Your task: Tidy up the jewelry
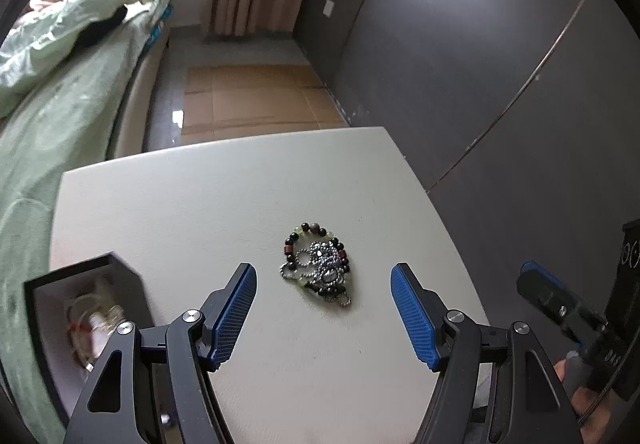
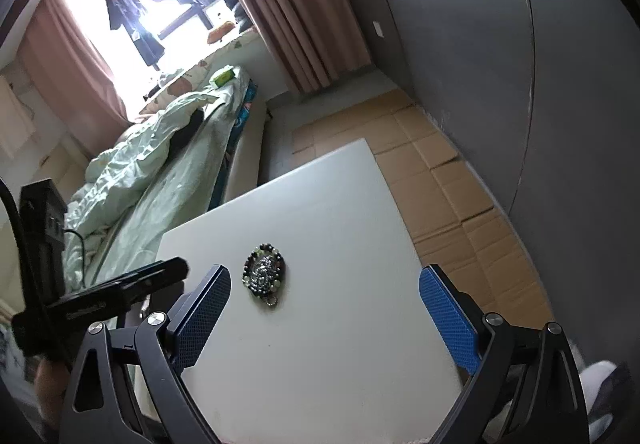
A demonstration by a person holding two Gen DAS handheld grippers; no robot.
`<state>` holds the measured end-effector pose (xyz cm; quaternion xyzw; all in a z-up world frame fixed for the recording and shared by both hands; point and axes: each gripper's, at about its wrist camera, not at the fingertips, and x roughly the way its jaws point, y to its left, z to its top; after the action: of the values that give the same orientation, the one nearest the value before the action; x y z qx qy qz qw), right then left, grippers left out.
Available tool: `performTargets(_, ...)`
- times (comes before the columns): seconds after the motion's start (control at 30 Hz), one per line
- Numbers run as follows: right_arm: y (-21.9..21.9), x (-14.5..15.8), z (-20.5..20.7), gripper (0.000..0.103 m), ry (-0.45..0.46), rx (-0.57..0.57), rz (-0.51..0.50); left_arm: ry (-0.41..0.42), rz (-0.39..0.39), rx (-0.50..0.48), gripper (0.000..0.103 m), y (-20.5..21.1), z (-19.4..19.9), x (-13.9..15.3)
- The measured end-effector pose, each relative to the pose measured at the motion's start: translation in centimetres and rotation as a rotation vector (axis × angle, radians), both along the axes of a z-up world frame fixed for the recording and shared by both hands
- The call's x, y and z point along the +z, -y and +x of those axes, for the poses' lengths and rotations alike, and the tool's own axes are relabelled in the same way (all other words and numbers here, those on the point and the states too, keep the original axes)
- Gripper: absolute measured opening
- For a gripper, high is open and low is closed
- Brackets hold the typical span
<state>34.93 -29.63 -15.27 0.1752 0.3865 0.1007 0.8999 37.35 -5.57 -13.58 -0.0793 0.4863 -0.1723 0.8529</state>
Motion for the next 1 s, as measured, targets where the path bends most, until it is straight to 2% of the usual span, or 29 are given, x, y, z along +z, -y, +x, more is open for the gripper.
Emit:
performTargets(0.07,0.2,-0.8,0.6,0.096,-0.019,-0.001,0.016,-0.005,0.022,0.005,0.07,0.3,1.2,-0.6)
performTargets(0.13,0.4,-1.5,1.2,0.093,-0.042,-0.002,0.039,-0.031,0.036,0.003,0.057,0.5,2.1,-1.4)
performTargets(0.17,0.4,-1.7,1.4,0.09,-0.054,-0.001,0.053,-0.048,0.034,0.003,0.054,0.6,2.6,-1.9)
performTargets(0.23,0.9,-2.2,1.7,0.078,-0.062,0.002,0.098,-0.066,0.044,0.008,0.047,0.7,3.2,-2.6)
performTargets(0.3,0.7,-2.8,2.3,0.076,-0.081,0.005,0.1,-0.084,0.065,0.008,0.041,0.9,3.9,-3.4)
performTargets(0.5,-0.2,-3.7,3.4,0.074,-0.106,0.034,0.08,-0.122,0.112,0.01,0.033,1.4,5.1,-5.2)
performTargets(0.77,-1.1,-3.9,4.0,0.074,-0.118,0.052,0.061,-0.136,0.156,0.009,0.03,2.0,5.5,-6.5)
performTargets(0.87,-1.1,-3.9,4.1,0.074,-0.122,0.053,0.062,-0.131,0.198,0.01,0.016,2.1,5.4,-6.5)
performTargets(0.9,-1.2,-3.9,4.1,0.074,-0.125,0.055,0.063,-0.14,0.186,0.01,0.008,2.0,5.3,-6.6)
performTargets(1.0,-1.3,-4.0,4.2,0.074,-0.128,0.058,0.065,-0.149,0.159,-0.018,0.008,2.0,5.1,-6.5)
